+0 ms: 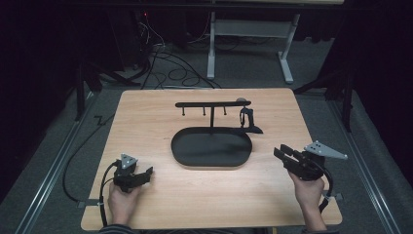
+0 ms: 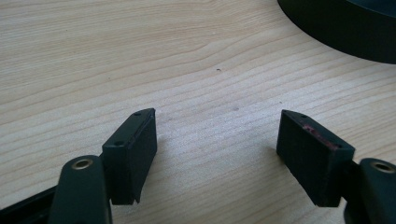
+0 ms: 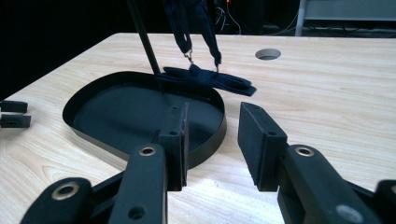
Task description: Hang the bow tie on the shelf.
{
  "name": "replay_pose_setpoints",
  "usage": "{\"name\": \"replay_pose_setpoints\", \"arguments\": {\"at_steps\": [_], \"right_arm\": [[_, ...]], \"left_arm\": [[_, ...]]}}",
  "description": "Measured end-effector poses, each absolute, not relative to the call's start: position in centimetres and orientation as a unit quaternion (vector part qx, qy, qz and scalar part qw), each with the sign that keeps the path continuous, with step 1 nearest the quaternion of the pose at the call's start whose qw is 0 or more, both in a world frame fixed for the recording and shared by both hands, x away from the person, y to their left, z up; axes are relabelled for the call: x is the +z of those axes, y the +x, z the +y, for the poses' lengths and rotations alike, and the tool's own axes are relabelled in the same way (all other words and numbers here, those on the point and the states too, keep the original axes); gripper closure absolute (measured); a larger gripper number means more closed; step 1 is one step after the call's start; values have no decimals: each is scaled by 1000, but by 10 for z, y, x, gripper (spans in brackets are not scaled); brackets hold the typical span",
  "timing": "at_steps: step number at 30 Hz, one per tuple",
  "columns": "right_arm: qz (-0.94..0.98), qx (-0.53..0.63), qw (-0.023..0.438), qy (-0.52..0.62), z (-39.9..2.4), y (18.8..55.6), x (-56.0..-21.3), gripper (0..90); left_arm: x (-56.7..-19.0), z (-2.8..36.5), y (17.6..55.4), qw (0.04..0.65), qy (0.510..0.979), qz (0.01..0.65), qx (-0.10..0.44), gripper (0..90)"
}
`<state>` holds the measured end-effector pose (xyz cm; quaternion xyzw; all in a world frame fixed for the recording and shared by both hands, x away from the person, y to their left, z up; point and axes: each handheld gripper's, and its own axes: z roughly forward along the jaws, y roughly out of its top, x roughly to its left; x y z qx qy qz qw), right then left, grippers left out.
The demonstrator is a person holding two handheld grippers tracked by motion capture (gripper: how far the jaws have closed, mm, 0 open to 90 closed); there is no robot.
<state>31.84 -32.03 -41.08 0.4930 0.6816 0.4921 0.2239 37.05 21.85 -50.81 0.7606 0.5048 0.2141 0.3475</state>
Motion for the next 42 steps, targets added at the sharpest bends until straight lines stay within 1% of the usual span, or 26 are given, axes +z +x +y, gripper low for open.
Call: {"name": "replay_pose_setpoints", "arguments": {"at_steps": [16, 35, 42], "right_arm": [[678, 485, 212, 510, -323, 314, -428, 646], [683, 475, 190, 521, -319, 316, -449, 644], [689, 466, 190, 522, -316, 319, -455, 644]], "left_arm": [[-508, 219, 370, 348, 760, 505, 214, 295], [-508, 218, 370, 347, 761, 504, 215, 295], [-508, 218, 370, 347, 761, 504, 215, 295]]}}
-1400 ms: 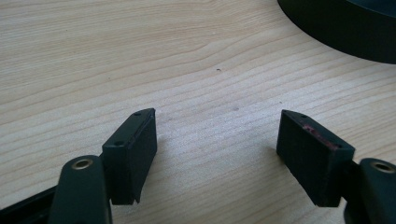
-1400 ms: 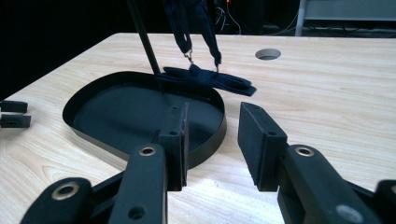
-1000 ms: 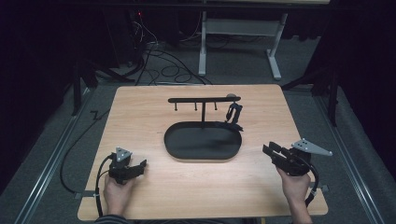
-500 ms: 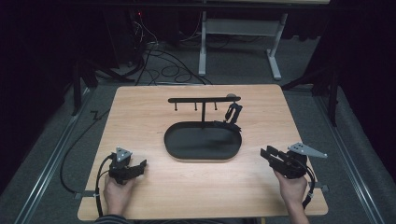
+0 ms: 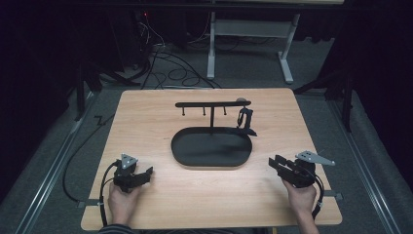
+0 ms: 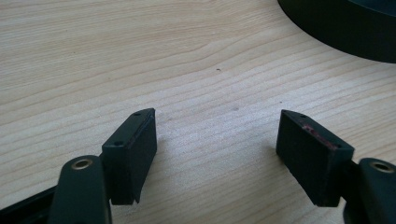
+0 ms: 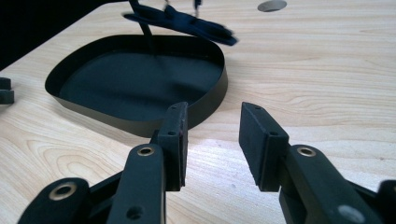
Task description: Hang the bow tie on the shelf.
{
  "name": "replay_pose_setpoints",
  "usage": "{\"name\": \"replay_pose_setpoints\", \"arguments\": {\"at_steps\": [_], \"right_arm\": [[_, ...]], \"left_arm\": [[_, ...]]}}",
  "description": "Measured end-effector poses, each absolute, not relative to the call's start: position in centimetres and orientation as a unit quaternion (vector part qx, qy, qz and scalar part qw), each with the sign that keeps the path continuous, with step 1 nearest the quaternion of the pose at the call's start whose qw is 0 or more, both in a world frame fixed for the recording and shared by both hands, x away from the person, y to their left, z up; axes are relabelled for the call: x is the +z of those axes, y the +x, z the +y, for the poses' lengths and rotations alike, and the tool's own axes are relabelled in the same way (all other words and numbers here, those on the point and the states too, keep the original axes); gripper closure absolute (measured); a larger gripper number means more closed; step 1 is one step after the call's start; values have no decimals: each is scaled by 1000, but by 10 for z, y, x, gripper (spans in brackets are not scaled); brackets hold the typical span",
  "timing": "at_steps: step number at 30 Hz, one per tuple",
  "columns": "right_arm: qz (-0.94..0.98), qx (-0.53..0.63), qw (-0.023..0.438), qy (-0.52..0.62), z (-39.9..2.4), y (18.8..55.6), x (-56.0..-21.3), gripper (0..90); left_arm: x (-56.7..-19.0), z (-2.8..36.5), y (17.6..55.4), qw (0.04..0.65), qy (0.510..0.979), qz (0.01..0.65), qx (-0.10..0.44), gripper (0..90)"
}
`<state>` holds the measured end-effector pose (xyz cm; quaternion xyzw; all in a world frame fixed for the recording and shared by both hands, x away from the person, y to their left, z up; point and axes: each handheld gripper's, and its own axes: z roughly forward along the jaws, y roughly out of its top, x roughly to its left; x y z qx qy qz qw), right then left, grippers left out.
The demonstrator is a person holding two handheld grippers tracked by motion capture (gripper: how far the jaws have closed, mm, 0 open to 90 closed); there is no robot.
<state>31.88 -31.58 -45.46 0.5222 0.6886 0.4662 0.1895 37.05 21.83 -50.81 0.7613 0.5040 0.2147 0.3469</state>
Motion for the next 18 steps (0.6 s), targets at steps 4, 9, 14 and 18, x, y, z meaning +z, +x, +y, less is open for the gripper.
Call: {"name": "replay_pose_setpoints", "arguments": {"at_steps": [4, 9, 14, 18], "right_arm": [[693, 459, 189, 523, -314, 321, -458, 644], [699, 448, 190, 524, -311, 324, -464, 643], [706, 432, 194, 527, -308, 329, -470, 642], [711, 420, 197, 528, -306, 331, -474, 641]], "left_arm": [[-508, 218, 370, 347, 761, 504, 215, 295], [-508, 218, 370, 347, 761, 504, 215, 295], [-508, 218, 370, 347, 761, 504, 215, 293], [-508, 218, 370, 348, 761, 504, 214, 293]]}}
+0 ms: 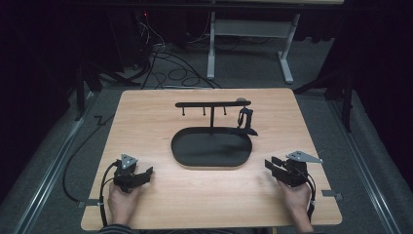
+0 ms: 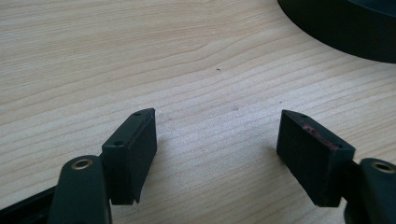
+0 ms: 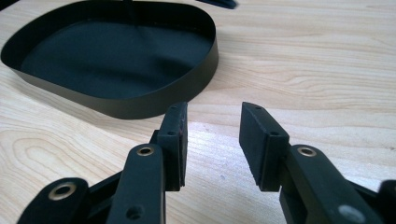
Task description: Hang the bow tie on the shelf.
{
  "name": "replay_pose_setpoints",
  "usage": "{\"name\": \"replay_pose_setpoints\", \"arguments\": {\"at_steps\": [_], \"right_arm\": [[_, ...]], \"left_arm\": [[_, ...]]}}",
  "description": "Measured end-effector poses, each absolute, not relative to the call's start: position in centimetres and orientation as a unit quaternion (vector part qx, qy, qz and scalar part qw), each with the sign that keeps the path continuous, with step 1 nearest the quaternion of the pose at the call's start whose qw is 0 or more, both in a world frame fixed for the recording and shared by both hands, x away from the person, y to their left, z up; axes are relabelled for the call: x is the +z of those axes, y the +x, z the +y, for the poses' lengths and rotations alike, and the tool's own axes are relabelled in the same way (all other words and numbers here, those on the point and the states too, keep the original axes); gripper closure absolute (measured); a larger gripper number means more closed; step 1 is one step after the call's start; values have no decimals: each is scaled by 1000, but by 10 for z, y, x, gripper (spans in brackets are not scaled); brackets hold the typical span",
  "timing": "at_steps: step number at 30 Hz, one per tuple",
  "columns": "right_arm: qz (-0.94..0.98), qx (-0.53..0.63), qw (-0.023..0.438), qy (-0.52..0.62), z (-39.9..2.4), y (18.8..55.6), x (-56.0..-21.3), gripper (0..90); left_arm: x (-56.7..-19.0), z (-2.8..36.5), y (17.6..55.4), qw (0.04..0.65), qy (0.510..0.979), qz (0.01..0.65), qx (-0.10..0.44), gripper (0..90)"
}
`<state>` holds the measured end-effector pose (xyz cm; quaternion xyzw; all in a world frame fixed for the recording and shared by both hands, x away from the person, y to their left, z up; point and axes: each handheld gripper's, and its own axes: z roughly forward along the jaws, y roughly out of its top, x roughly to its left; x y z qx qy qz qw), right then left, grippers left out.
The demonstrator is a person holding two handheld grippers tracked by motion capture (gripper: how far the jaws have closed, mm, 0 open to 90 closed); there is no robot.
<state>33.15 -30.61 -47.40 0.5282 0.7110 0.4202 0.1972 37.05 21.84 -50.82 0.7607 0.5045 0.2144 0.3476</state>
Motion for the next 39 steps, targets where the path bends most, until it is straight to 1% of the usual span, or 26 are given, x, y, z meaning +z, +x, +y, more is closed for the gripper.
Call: {"name": "replay_pose_setpoints", "arguments": {"at_steps": [22, 39], "right_arm": [[726, 377, 217, 532, -302, 343, -493, 621], [736, 348, 236, 530, -298, 345, -500, 611]], "left_arm": [[-508, 219, 370, 347, 761, 505, 214, 293], [-508, 218, 370, 347, 761, 504, 215, 293]]}}
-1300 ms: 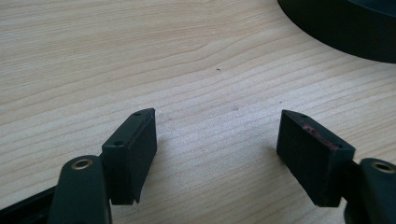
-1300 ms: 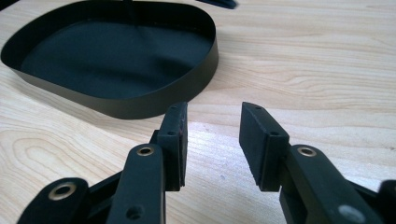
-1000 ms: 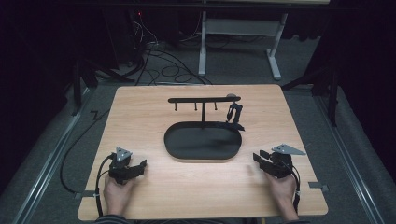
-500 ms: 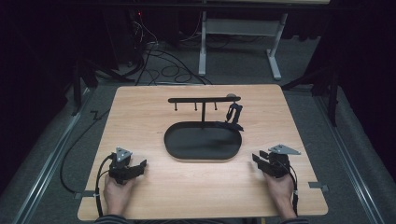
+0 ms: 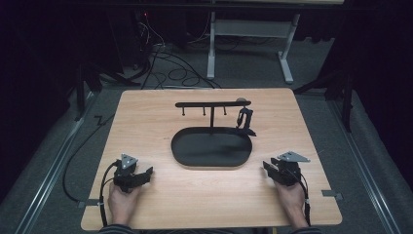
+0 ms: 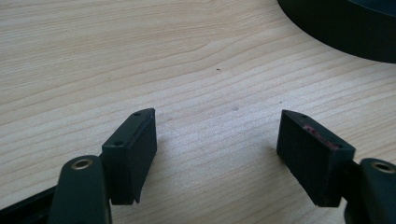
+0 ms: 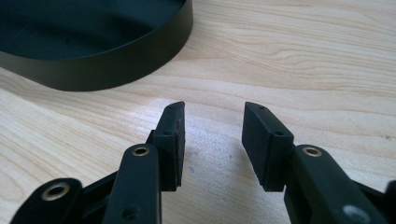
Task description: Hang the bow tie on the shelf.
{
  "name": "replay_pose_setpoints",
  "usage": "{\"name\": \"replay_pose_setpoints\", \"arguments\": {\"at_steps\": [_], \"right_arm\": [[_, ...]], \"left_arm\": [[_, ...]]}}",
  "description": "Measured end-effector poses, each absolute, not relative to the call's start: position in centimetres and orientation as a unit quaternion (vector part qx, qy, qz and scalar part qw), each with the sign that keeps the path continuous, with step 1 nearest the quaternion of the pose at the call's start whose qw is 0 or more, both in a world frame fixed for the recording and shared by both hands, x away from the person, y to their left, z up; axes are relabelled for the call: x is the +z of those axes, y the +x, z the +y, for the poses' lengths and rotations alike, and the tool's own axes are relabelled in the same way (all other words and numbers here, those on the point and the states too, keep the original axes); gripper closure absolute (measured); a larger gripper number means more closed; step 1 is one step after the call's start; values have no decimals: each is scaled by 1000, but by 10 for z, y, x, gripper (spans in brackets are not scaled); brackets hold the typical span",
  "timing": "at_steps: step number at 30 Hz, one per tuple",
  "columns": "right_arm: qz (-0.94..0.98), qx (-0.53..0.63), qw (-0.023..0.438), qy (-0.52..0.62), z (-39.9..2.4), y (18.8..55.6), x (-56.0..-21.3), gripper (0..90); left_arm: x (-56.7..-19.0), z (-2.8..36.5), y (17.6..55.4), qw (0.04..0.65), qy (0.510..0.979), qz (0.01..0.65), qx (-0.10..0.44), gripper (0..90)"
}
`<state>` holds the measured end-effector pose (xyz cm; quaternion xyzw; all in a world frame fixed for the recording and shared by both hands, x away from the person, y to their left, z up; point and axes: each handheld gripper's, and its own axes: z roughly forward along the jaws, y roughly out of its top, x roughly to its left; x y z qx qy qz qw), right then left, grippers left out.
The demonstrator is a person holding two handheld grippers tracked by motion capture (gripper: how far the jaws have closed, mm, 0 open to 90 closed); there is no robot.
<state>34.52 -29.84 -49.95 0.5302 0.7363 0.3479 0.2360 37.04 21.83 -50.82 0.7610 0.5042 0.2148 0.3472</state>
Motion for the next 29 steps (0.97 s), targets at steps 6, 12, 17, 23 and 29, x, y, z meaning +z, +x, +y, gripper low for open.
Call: {"name": "replay_pose_setpoints", "arguments": {"at_steps": [6, 12, 17, 23, 29], "right_arm": [[747, 331, 233, 527, -296, 348, -501, 557], [755, 326, 234, 518, -294, 348, -502, 488], [752, 323, 234, 525, -294, 348, -502, 440], [753, 323, 232, 525, -294, 348, -502, 431], [753, 323, 232, 524, -294, 348, -502, 426]], "left_arm": [[-508, 218, 370, 348, 761, 504, 215, 292], [-508, 219, 370, 349, 760, 504, 214, 289], [-508, 219, 370, 351, 760, 504, 212, 289], [-508, 219, 370, 352, 760, 504, 212, 288], [-508, 219, 370, 352, 760, 504, 212, 289]]}}
